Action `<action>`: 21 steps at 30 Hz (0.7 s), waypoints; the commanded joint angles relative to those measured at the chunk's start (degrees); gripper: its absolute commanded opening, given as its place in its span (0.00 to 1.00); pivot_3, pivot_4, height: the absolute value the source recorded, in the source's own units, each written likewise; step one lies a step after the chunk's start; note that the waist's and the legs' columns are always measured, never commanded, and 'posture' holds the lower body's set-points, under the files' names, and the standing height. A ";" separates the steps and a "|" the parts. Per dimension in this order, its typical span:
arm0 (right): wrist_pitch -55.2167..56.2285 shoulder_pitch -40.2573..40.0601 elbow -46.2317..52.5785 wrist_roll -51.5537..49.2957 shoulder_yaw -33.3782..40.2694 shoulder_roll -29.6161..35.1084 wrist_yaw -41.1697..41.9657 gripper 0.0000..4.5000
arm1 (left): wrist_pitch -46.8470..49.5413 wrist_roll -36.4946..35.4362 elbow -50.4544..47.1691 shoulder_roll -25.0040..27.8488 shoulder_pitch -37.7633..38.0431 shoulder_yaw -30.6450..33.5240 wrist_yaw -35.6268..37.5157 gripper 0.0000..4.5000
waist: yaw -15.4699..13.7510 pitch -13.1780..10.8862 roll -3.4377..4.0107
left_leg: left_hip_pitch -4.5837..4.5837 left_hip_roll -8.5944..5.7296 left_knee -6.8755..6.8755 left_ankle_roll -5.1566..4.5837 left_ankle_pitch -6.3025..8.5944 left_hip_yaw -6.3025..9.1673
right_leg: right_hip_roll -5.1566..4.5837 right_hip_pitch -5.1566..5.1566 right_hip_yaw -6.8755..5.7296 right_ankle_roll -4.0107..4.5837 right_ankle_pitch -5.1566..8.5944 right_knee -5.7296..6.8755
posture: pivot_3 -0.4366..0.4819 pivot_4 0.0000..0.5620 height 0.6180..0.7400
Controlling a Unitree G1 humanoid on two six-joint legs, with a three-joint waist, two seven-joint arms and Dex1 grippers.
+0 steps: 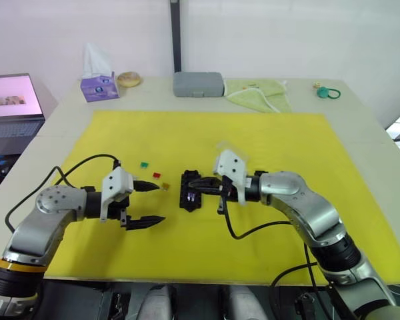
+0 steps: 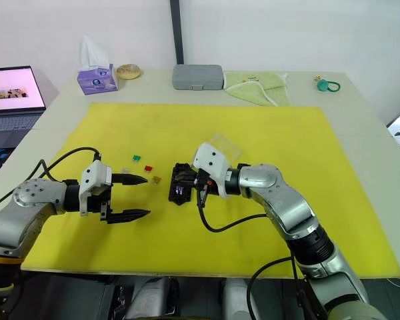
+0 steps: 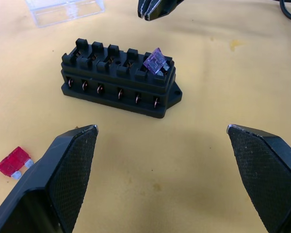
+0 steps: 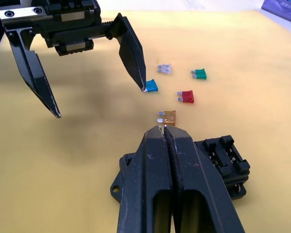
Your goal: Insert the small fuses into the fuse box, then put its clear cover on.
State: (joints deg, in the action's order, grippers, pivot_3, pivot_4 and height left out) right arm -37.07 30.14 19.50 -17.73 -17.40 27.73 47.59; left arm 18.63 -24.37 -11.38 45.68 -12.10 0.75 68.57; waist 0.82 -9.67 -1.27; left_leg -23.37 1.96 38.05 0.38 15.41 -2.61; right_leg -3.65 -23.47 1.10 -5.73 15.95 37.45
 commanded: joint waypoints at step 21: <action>-10.22 0.08 -0.37 -2.59 -0.32 -1.01 -1.82 0.44 | -0.70 0.13 -0.38 -0.02 -0.64 -0.16 0.06 1.00 | 0.02 0.00 0.00 | 0.00 0.00 0.00 0.00 0.00 0.01 | -0.01 0.00 0.00 0.01 0.00 -0.01 | 0.48 0.27 0.97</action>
State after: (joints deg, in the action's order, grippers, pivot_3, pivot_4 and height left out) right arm -48.02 29.78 18.69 -20.43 -17.50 26.97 45.86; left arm 18.62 -24.29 -11.36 45.68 -12.10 0.75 68.59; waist 0.84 -9.68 -1.27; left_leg -23.38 1.96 38.05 0.38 15.41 -2.60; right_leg -3.66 -23.48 1.10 -5.73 15.96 37.44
